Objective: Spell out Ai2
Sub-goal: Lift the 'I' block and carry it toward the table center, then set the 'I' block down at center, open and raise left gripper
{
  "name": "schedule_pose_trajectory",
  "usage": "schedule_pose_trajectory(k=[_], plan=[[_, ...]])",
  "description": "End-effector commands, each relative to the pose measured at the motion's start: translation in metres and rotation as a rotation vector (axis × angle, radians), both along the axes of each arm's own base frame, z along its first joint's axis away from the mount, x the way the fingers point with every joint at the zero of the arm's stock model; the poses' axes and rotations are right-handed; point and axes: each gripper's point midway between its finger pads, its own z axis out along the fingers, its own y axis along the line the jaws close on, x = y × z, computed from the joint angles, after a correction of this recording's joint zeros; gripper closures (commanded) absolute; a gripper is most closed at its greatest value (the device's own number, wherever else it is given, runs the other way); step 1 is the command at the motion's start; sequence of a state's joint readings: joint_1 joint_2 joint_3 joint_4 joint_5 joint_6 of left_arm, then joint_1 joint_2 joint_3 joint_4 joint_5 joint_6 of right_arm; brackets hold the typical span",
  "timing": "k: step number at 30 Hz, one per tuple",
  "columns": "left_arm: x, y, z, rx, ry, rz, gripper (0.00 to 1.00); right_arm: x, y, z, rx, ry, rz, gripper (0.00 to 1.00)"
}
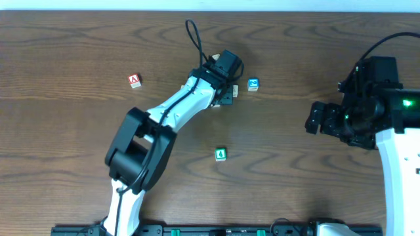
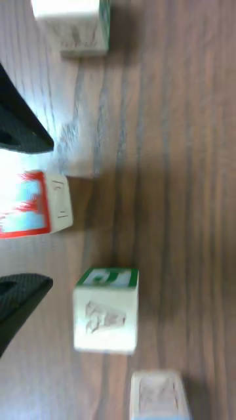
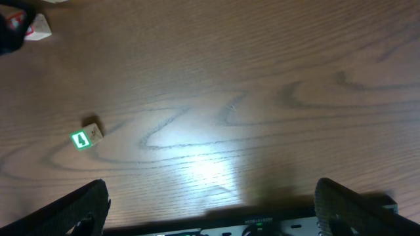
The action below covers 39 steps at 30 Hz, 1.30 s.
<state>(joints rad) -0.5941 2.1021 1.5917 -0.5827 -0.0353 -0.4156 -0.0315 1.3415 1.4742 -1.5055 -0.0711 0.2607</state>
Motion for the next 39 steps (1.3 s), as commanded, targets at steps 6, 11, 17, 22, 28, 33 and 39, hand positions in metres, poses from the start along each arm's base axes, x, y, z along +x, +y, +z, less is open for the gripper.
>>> schedule_pose_trajectory(k=[6, 11, 17, 22, 28, 33, 39], plan=[[-0.003, 0.085, 0.162, 0.192, -0.316, 0.018, 0.05, 0.001, -0.004, 0.001, -0.009, -0.005, -0.024, 0.01], [-0.029, 0.155, 0.177, 0.217, -0.201, 0.061, 0.05, 0.001, -0.004, 0.001, -0.009, -0.006, -0.024, 0.01], [-0.055, 0.215, 0.148, 0.063, 0.064, 0.229, 0.05, 0.003, -0.004, 0.002, -0.009, -0.017, -0.024, 0.01], [-0.050, 0.236, 0.141, -0.031, 0.099, 0.363, 0.05, 0.005, -0.004, 0.002, -0.012, -0.024, -0.015, 0.01], [-0.030, 0.242, 0.140, -0.085, 0.052, 0.511, 0.05, 0.004, -0.004, 0.002, -0.012, -0.022, -0.013, 0.01], [-0.022, 0.249, 0.128, -0.043, 0.056, 0.537, 0.05, 0.005, -0.004, 0.002, -0.012, -0.022, -0.013, 0.01], [-0.002, 0.260, 0.080, 0.043, 0.110, 0.563, 0.05, 0.005, -0.004, 0.001, -0.012, -0.021, -0.013, 0.01]])
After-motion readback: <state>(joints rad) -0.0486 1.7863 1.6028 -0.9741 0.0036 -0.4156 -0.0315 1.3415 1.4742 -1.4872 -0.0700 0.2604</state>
